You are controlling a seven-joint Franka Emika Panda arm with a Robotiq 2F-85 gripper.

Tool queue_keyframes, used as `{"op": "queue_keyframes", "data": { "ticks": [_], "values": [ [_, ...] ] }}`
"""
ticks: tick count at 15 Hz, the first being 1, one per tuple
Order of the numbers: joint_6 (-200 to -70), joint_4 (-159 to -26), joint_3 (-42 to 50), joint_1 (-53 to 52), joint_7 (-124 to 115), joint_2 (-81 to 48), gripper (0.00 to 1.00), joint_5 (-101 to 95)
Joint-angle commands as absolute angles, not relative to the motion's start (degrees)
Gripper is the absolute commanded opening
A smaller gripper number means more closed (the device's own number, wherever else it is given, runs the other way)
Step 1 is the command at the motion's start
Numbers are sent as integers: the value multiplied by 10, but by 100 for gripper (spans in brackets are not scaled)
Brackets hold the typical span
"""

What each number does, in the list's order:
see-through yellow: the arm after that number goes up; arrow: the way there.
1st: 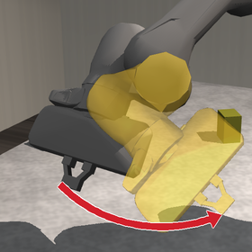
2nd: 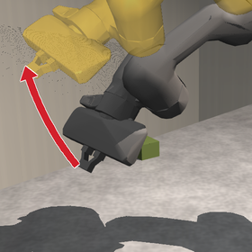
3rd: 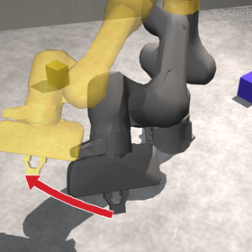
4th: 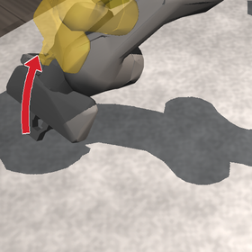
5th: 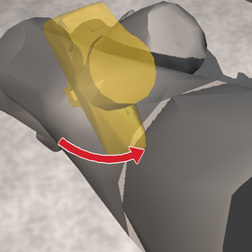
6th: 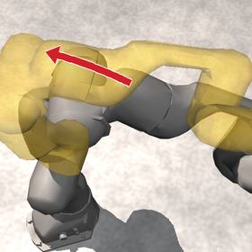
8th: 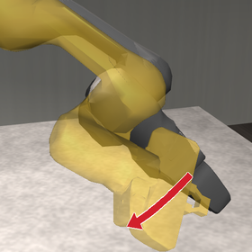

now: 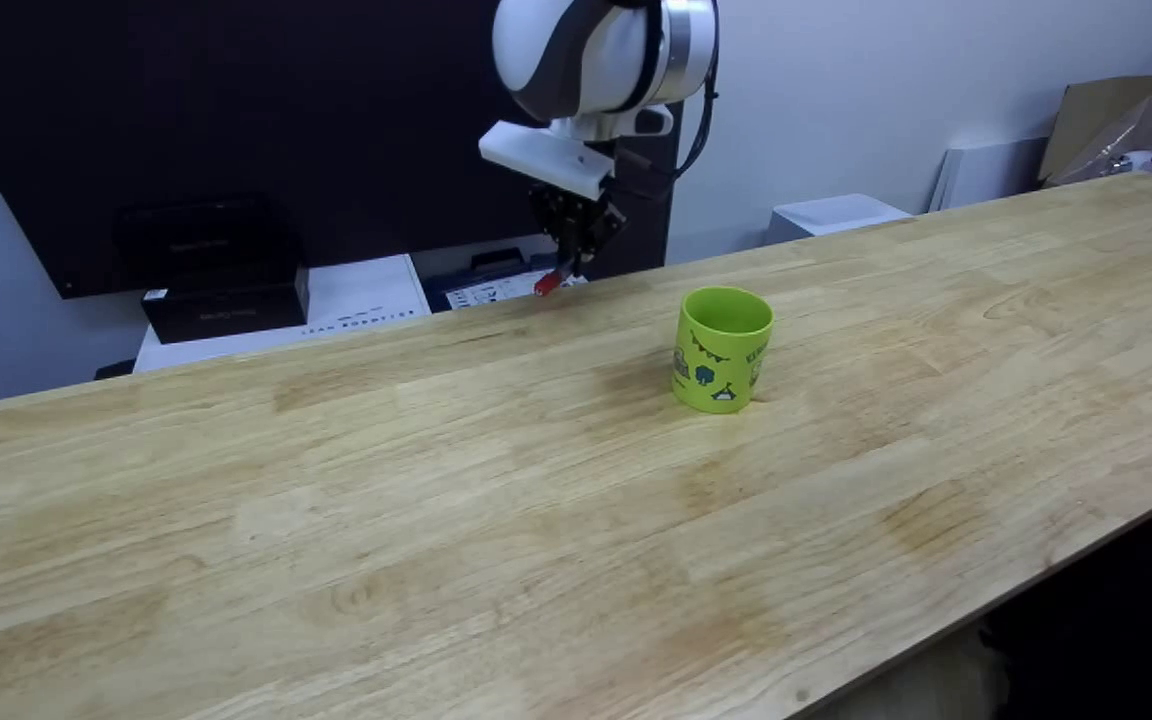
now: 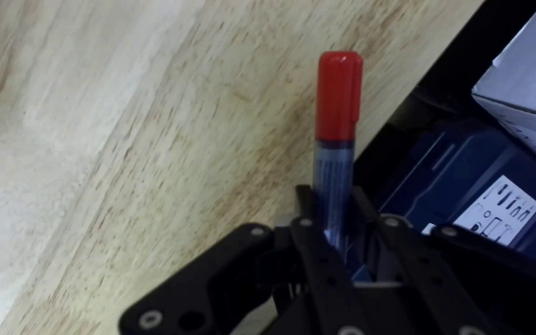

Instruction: Place the marker in the mug

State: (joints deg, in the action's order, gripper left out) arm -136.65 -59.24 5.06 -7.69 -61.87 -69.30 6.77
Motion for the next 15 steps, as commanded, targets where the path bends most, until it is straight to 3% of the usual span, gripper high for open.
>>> {"op": "queue_keyframes", "data": {
  "ticks": [1, 15],
  "values": [
    [-1359, -670, 60, -87, -620, -618, 5, 60],
    [-1345, -1006, 103, -138, -674, -312, 5, -20]
  ]
}}
